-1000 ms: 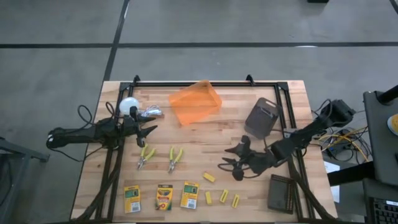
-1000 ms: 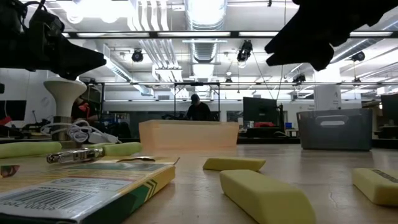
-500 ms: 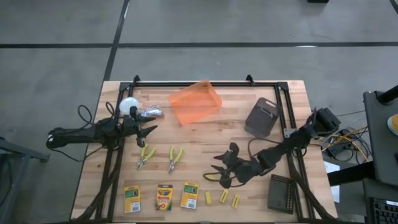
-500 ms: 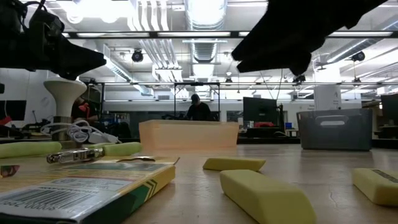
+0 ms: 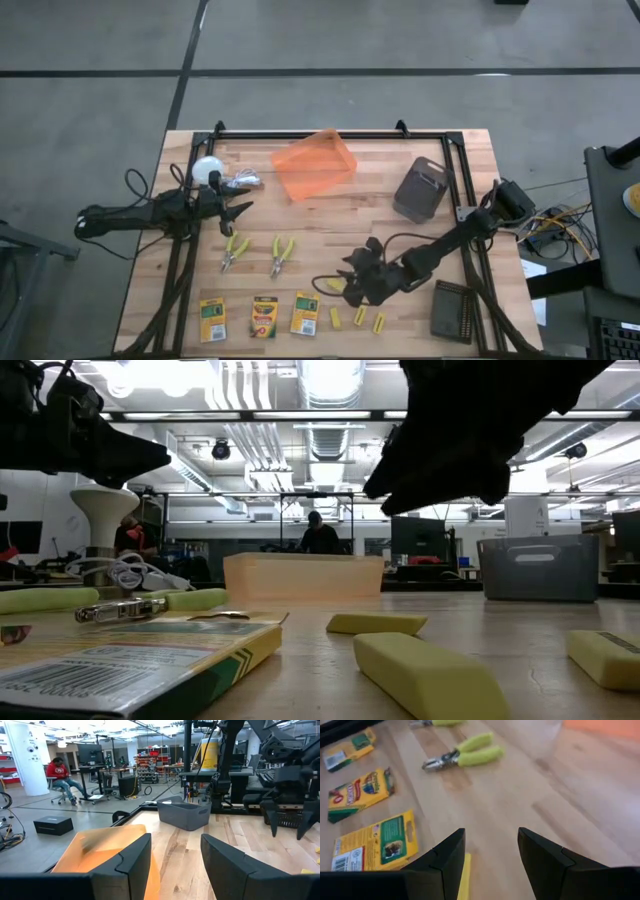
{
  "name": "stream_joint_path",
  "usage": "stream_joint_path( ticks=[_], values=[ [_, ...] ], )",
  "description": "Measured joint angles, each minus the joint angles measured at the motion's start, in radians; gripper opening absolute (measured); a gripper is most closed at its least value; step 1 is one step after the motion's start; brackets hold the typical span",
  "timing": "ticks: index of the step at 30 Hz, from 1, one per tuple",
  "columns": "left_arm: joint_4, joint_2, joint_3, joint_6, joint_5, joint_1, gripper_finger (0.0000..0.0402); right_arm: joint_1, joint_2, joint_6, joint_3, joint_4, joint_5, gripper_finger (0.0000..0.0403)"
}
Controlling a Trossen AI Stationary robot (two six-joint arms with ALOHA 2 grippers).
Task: Pick & Place School Supplies
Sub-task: Put the yellow eraser into the black basket
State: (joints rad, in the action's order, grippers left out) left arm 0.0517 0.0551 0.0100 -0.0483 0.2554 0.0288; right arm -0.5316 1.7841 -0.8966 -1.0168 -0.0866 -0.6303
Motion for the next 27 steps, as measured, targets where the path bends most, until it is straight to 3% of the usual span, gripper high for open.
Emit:
stream_joint_path(
  ticks=[11, 22, 27],
  values=[
    [0.000, 0.000, 0.000, 0.000, 0.000, 0.000, 0.0179, -0.004, 0.012, 0.010, 0.009, -0.073, 0.183, 0.0178],
    [0.000, 0.000, 0.000, 0.000, 0.000, 0.000, 0.0179, -0.038, 0.079, 0.317, 0.003, -0.050, 0.183, 0.0178],
    [0.000, 0.000, 0.000, 0.000, 0.001, 0.000, 0.0179, -0.058, 0.078, 0.325, -0.012, -0.029, 0.157, 0.0178]
  ],
)
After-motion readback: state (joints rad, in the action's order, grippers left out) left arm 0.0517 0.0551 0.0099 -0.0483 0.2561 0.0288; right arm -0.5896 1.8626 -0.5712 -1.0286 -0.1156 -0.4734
